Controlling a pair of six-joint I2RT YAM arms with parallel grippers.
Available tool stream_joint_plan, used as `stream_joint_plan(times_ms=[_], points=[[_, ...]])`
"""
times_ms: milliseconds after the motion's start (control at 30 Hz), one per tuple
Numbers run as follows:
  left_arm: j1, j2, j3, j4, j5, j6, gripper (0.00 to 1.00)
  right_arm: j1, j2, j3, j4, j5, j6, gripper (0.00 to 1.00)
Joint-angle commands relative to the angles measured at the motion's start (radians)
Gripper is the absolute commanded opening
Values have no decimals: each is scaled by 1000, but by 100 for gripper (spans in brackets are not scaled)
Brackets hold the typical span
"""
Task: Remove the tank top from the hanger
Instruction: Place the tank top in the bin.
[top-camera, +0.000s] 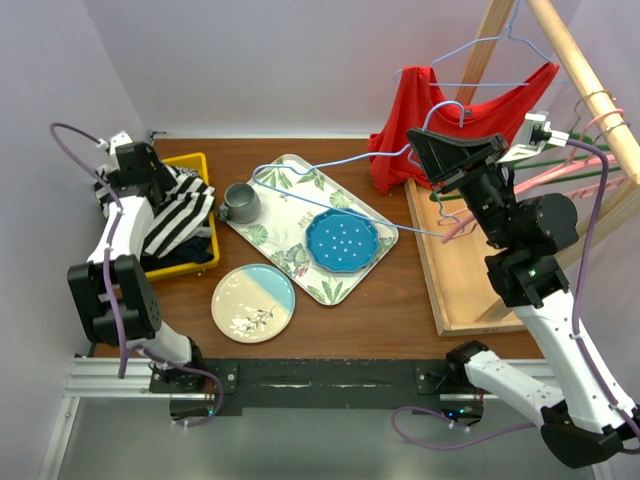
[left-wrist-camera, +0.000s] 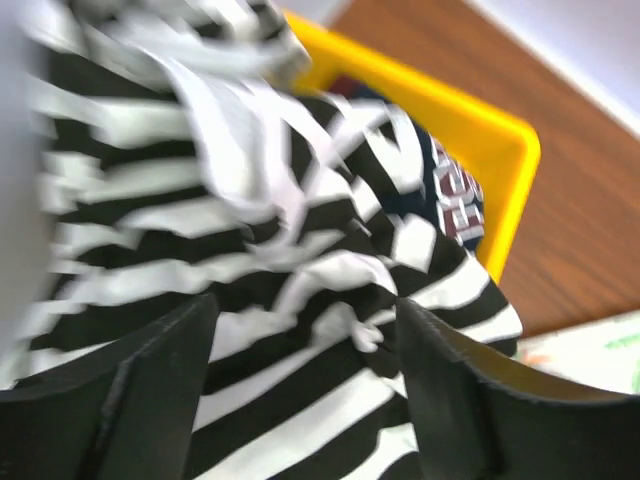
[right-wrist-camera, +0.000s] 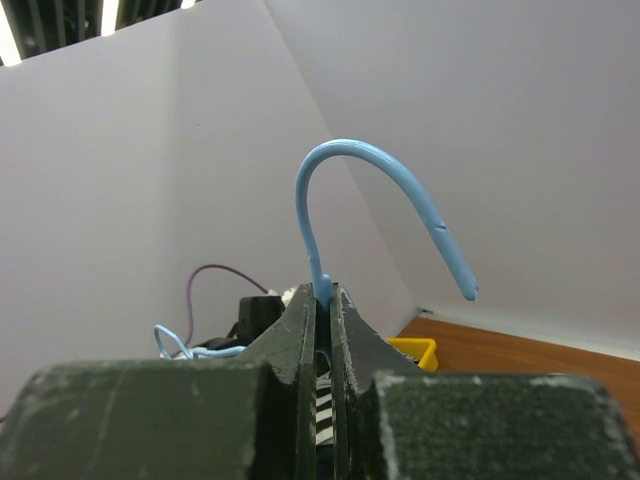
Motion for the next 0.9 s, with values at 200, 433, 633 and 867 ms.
stream_joint_plan(times_ms=[200,433,633,867], points=[[12,81,100,25,-458,71,93,-3,-2,46,17,-6,-16,0],[15,283,304,-27,-602,76,100,-2,-2,80,-22,-1,-51,0],[18,320,292,5,-598,50,100,-3,-2,69,-18,11,-62,0],[29,365,315,13,-464,105,63,-3,7,55,-7,8,-65,0]])
